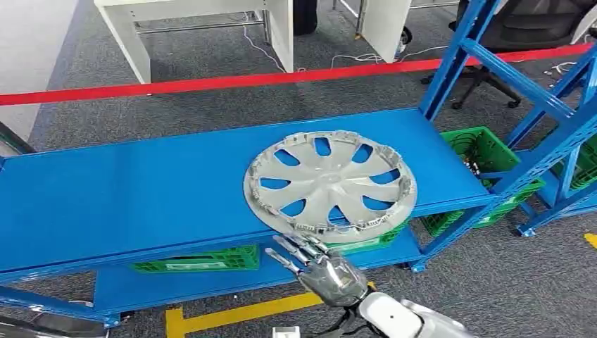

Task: Take the parts from the cabinet and place them on the table.

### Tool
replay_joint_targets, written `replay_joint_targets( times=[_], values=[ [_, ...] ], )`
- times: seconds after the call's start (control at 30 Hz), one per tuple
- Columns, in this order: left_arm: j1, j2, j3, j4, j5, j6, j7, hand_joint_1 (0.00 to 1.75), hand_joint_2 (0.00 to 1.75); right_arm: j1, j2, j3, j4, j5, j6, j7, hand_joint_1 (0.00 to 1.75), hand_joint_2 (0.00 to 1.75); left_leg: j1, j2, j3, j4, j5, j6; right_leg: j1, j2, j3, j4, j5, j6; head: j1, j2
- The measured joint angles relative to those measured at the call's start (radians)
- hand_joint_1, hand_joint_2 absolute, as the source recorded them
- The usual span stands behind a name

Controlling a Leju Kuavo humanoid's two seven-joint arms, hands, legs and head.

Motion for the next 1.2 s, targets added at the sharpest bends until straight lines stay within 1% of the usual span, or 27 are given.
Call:
replay_joint_targets(
  times=[0.2, 0.6, 0.77, 0.83, 1.0, 1.2],
  values=[
    [-0.001, 0.004, 0.0, 0.0, 0.01, -0.004, -0.003, 0.0, 1.75, 0.001, -0.005, -0.035, -0.018, 0.045, -0.008, 0.039, 0.0, 1.75, 0.0, 0.0, 0.0, 0.0, 0.0, 0.0, 0.0, 0.0, 0.0, 0.0, 0.0, 0.0, 0.0, 0.0],
    [-0.001, 0.006, 0.0, 0.0, 0.011, -0.005, -0.003, 0.0, 1.75, 0.004, -0.019, -0.061, -0.04, 0.048, -0.008, 0.051, 0.0, 1.75, 0.0, 0.0, 0.001, 0.0, 0.0, 0.0, 0.0, 0.0, 0.0, 0.0, 0.0, 0.0, 0.0, 0.0],
    [0.0, 0.004, 0.0, 0.0, 0.011, -0.002, -0.01, 0.0, 1.75, 0.022, -0.052, -0.075, -0.052, 0.047, -0.008, 0.079, 0.0, 1.75, 0.0, 0.0, 0.0, 0.0, 0.0, 0.0, 0.0, 0.0, 0.0, 0.0, 0.0, 0.0, 0.0, 0.0],
    [0.001, 0.003, -0.002, 0.0, 0.01, -0.001, -0.015, 0.0, 1.75, 0.037, -0.071, -0.085, -0.055, 0.047, -0.008, 0.078, 0.0, 1.75, 0.0, 0.0, 0.0, 0.0, 0.0, 0.0, 0.0, 0.0, 0.0, 0.0, 0.0, 0.0, 0.0, 0.0],
    [0.001, 0.004, -0.002, 0.0, 0.011, -0.002, -0.017, 0.0, 1.75, 0.065, -0.098, -0.099, -0.053, 0.047, -0.008, 0.056, 0.0, 1.75, 0.0, 0.0, 0.0, 0.0, 0.0, 0.0, 0.0, 0.0, 0.0, 0.0, 0.0, 0.0, 0.0, 0.0],
    [0.002, 0.003, -0.002, 0.0, 0.011, -0.001, -0.018, 0.0, 1.75, 0.081, -0.111, -0.111, -0.047, 0.047, -0.005, 0.044, 0.0, 1.75, 0.0, 0.0, -0.001, 0.0, 0.0, 0.0, 0.0, 0.0, 0.0, 0.0, 0.0, 0.0, 0.0, 0.0]
  ],
)
